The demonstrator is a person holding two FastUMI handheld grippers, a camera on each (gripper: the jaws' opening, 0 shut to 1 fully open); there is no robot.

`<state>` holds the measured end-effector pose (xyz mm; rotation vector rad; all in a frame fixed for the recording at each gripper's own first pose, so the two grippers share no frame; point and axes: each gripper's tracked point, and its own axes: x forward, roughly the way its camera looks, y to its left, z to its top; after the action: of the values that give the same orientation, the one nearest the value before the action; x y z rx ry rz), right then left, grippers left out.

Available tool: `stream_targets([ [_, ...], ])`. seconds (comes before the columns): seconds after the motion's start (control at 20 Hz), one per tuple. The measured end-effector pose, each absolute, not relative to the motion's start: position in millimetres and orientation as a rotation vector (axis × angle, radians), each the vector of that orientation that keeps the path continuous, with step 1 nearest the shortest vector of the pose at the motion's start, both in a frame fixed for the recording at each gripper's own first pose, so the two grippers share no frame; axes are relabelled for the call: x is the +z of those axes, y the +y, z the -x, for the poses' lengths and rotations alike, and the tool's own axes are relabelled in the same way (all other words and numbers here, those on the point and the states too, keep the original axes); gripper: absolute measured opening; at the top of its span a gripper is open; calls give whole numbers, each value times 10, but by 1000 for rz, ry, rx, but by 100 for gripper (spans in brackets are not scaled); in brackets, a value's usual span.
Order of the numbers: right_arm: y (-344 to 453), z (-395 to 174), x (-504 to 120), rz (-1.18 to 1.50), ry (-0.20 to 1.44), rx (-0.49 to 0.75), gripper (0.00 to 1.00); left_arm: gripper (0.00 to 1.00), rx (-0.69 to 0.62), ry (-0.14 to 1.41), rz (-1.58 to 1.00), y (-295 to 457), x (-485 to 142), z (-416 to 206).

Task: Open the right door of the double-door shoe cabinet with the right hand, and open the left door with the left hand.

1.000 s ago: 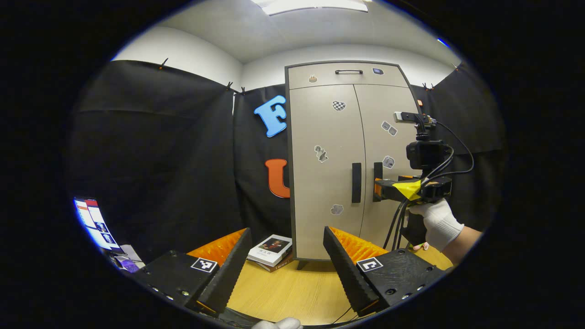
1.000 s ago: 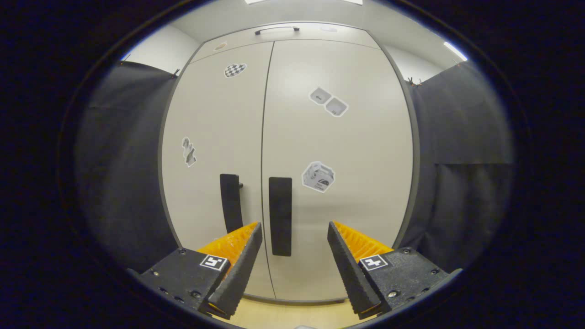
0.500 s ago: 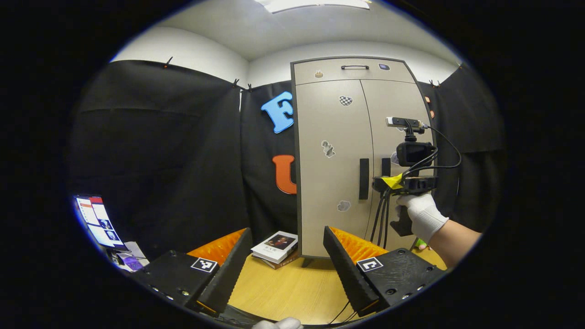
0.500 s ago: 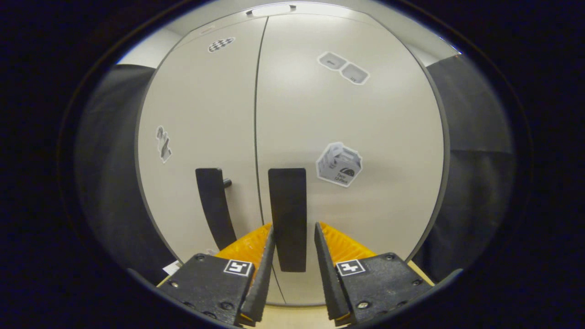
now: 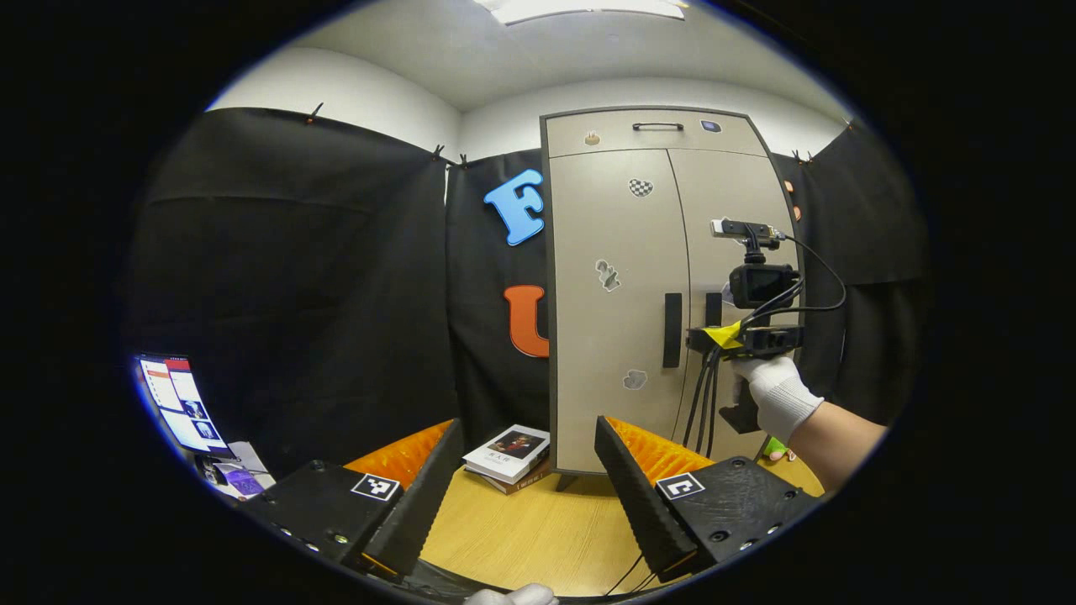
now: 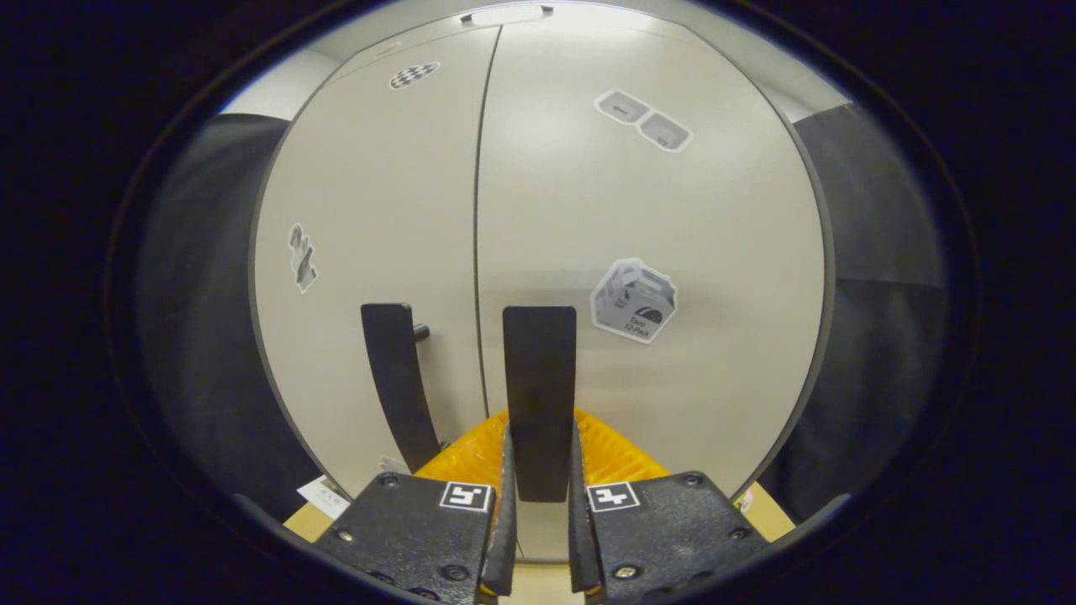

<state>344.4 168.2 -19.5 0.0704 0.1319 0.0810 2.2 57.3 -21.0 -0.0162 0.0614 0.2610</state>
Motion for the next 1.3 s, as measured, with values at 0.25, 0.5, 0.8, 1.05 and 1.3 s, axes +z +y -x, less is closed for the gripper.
stream_targets([
  [0.25, 1612, -3148, -205, -64, 127, 126, 24, 95, 239, 63, 23, 560, -234, 6],
  [0.5, 1443, -2736, -232, -60, 125, 151, 23, 95, 210, 59, 28, 532, -240, 1],
  [0.8, 1222, -2383, -258, -61, 121, 163, 22, 95, 192, 52, 26, 506, -236, 6],
  [1.05, 972, -2086, -271, -56, 117, 155, 19, 95, 180, 42, 25, 478, -215, 6],
  [1.3, 651, -1837, -313, -32, 112, 122, 18, 95, 135, 34, 17, 379, -200, 1],
])
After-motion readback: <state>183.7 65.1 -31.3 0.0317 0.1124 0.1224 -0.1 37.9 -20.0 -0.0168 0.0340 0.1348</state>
